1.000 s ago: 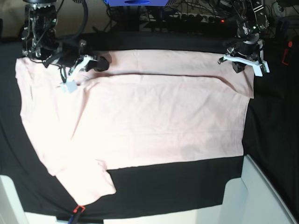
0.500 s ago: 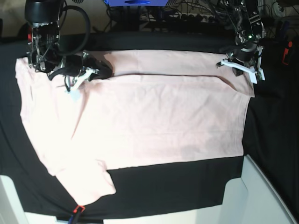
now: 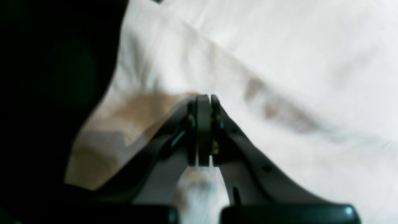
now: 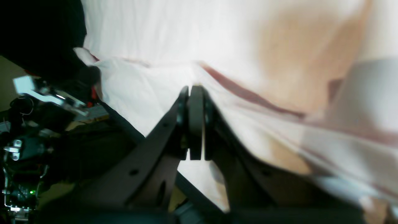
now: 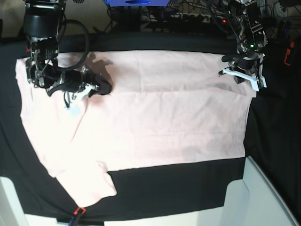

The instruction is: Fold the T-shirt properly

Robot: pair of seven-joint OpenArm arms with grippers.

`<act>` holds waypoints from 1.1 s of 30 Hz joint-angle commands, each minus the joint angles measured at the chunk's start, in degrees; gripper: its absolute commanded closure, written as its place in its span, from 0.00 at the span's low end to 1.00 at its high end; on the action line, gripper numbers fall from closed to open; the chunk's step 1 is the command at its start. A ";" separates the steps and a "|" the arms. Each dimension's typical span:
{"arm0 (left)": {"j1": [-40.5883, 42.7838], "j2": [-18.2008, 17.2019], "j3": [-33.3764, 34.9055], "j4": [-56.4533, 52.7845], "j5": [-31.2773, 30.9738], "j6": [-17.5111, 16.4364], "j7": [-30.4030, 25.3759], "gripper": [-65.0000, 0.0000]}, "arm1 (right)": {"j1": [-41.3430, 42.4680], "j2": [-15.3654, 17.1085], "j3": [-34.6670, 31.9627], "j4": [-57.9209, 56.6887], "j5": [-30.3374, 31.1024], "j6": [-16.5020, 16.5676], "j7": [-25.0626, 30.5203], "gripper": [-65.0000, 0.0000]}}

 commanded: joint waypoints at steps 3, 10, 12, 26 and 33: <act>-0.34 -2.02 -0.34 -0.48 -0.07 -0.05 -1.04 1.00 | 1.97 0.91 0.07 0.70 1.32 0.42 0.52 1.00; -1.49 -2.73 -3.06 -0.39 -0.07 -0.05 -1.04 1.00 | 3.91 3.37 -0.02 0.96 1.32 0.42 1.40 1.00; -2.19 -2.82 -4.29 -0.31 -0.07 -0.05 -1.04 1.00 | 4.35 4.34 -0.02 1.22 1.32 0.86 2.10 1.00; 1.24 -4.22 -10.88 12.88 -0.07 -0.05 -0.60 1.00 | 3.64 20.43 0.51 13.53 1.23 0.42 7.37 1.00; -2.45 -6.16 -10.53 9.01 0.02 -0.05 0.19 0.83 | 9.71 26.85 -0.02 -0.71 -0.44 0.42 11.59 0.99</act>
